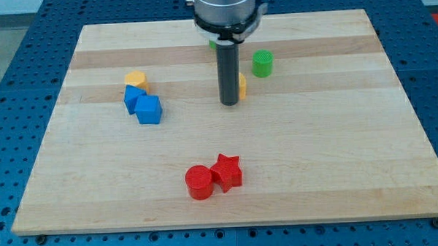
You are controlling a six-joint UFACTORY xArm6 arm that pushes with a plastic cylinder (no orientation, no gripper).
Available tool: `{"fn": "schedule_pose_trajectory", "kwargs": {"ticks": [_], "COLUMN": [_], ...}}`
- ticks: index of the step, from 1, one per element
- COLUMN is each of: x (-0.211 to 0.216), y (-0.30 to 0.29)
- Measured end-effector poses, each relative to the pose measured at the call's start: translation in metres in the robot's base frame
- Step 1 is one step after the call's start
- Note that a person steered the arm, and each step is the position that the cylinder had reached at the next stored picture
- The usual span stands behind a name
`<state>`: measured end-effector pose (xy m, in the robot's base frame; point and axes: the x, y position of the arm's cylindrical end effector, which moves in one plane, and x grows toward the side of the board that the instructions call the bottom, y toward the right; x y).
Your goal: Push the yellow hexagon close to the left side of the yellow heart
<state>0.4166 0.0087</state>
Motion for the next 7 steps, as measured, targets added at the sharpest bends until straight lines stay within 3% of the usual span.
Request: {"fn": "schedule_pose_trajectory", "kwargs": {"ticks": [2,4,6,7], "x": [0.000,-0.010,-0.090,-0.101], "y": [0.007,-0.070,-0.093,-0.165]}}
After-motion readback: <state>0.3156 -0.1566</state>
